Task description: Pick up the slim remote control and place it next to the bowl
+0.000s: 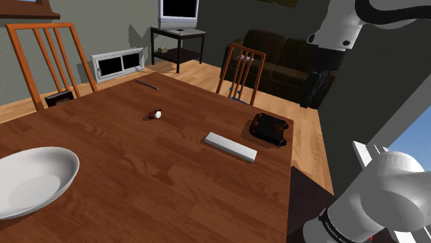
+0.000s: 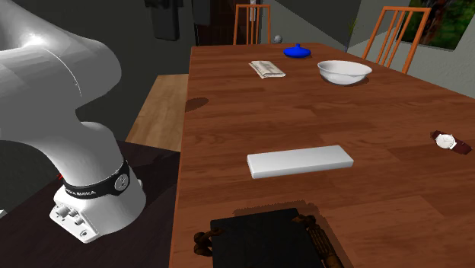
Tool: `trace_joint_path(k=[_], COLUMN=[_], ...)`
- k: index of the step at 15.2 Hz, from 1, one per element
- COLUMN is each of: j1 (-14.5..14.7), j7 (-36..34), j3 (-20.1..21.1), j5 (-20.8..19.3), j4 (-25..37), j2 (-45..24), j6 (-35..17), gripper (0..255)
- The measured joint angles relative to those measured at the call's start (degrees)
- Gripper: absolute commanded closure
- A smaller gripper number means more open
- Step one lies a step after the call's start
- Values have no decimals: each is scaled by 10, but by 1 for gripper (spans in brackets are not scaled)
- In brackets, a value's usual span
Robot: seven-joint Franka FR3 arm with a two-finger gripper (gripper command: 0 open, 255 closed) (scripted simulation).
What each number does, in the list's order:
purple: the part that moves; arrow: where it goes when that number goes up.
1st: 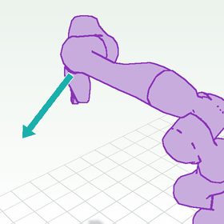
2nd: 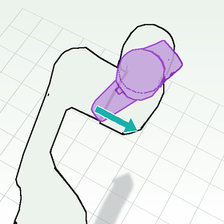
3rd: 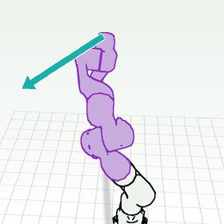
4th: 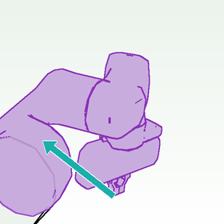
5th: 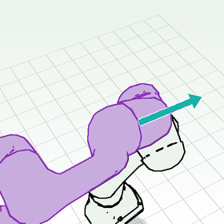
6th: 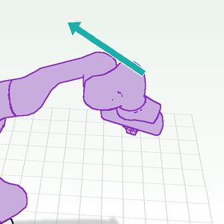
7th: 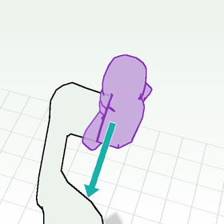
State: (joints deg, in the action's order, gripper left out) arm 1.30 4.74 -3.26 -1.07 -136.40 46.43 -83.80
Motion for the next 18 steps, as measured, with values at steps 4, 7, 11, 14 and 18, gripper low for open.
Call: trace_joint_path(k=[4,7,11,14,18], j1=[7,19,32,44,57], j7=[-1,-7,-4,-8,-10], j3=[7,20,31,44,60], j5=[6,17,24,33,39], j4=[-19,-48,-77,-88,-90], j2=[-16,-43,-94,-135,-212], j6=[-41,-103,-194,-254,-344], gripper=[0,0,0,0,0])
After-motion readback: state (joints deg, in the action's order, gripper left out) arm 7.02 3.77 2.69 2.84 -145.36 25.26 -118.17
